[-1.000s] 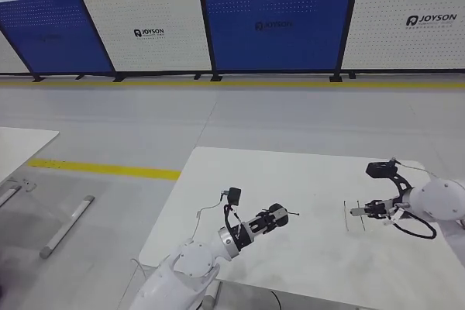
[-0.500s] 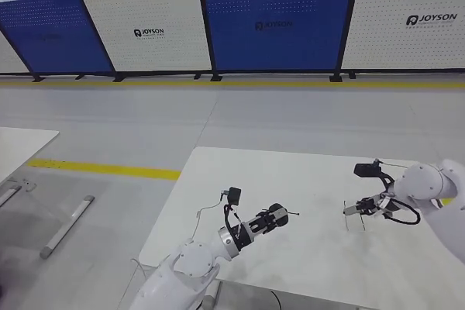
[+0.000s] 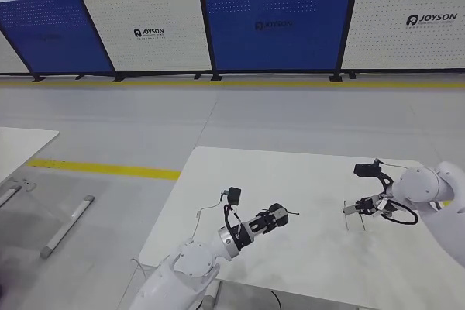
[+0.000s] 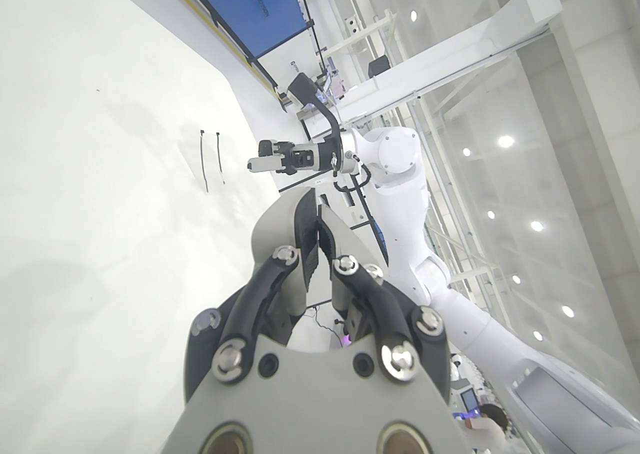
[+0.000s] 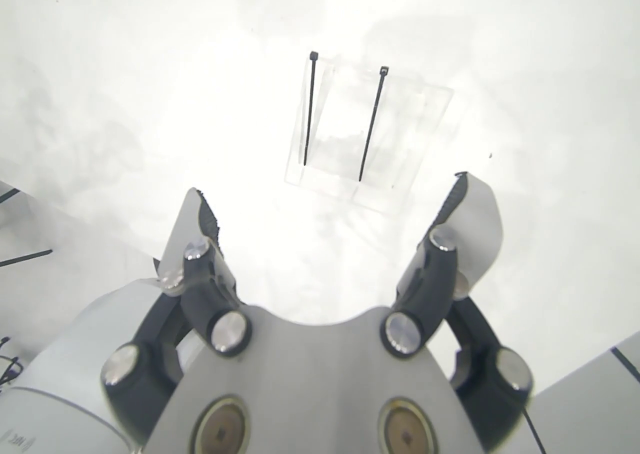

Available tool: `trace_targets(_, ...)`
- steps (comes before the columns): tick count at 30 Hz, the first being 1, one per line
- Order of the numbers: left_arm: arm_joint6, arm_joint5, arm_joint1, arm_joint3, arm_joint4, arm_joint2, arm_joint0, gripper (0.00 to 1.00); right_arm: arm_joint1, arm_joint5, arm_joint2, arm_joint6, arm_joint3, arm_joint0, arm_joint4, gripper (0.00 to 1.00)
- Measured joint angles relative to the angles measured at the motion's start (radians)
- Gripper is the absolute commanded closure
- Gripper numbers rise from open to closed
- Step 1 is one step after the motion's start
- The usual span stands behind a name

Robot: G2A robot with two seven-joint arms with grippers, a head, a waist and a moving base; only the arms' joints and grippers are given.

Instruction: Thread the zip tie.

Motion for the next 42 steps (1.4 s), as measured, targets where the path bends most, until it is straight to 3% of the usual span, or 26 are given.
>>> trace_targets(5,0.000,0.000,0.000,0.000,0.000,0.000,0.000,1.00,-0.010,-0.141,-0.008,0.040,0.034,0.008,0.043,0.00)
trace_targets(8,0.000,0.000,0.000,0.000,0.000,0.000,0.000,1.00,-0.019,-0.201,-0.015,0.051,0.066,0.021,0.062,0.00)
trace_targets(10,0.000,0.000,0.000,0.000,0.000,0.000,0.000,1.00,-0.020,-0.210,-0.015,0.053,0.074,0.023,0.066,0.00)
trace_targets(20,0.000,0.000,0.000,0.000,0.000,0.000,0.000,1.00,-0.019,-0.207,-0.008,0.032,0.076,0.008,0.070,0.00)
trace_targets(29,0.000,0.000,0.000,0.000,0.000,0.000,0.000,1.00,-0.020,-0.108,0.025,0.006,0.093,0.004,0.099,0.01)
trace_targets(30,0.000,0.000,0.000,0.000,0.000,0.000,0.000,1.00,-0.020,-0.097,0.026,0.005,0.091,0.003,0.095,0.11)
trace_targets(31,0.000,0.000,0.000,0.000,0.000,0.000,0.000,1.00,-0.020,-0.087,0.028,0.005,0.088,0.003,0.092,0.31)
trace_targets(33,0.000,0.000,0.000,0.000,0.000,0.000,0.000,1.00,-0.019,-0.078,0.031,0.007,0.084,0.000,0.090,0.51)
trace_targets(37,0.000,0.000,0.000,0.000,0.000,0.000,0.000,1.00,-0.018,-0.075,0.041,0.013,0.096,-0.004,0.093,0.56)
trace_targets(42,0.000,0.000,0.000,0.000,0.000,0.000,0.000,1.00,-0.023,-0.015,0.033,0.016,0.110,0.000,0.057,0.55)
